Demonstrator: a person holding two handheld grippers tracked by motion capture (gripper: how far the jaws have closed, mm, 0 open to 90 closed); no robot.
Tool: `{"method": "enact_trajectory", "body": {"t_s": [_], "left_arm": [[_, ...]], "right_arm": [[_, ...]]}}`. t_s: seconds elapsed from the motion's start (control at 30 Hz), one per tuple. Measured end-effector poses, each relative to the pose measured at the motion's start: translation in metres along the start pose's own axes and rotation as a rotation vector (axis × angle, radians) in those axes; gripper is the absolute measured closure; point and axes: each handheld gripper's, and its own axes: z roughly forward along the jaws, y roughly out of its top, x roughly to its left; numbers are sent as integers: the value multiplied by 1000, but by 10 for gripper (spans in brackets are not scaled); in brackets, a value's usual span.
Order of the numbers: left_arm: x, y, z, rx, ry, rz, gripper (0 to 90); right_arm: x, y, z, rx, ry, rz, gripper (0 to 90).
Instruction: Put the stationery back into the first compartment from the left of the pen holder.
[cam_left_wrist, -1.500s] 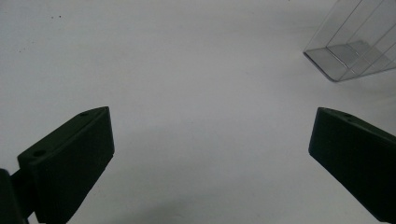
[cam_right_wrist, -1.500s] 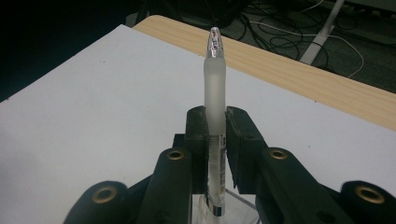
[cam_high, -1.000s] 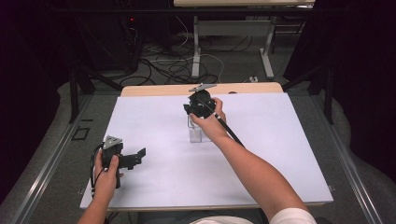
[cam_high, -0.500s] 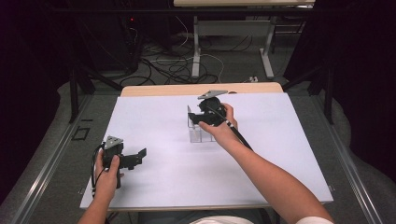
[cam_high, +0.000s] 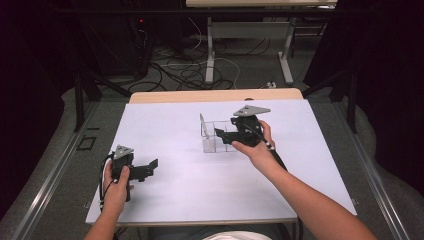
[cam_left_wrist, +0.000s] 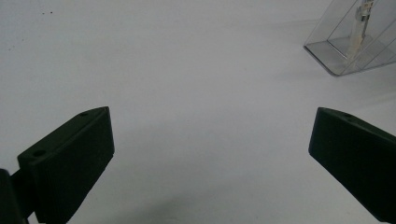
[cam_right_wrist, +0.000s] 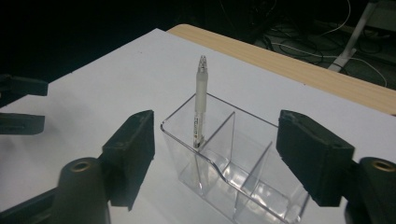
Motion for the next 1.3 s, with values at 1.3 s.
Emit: {"method": "enact_trajectory", "body": {"t_s": [1.3], "left_arm": [[-1, -1, 2, 4, 12, -4, 2]], "right_arm": [[-122, -120, -64, 51, -399, 180, 0]]}}
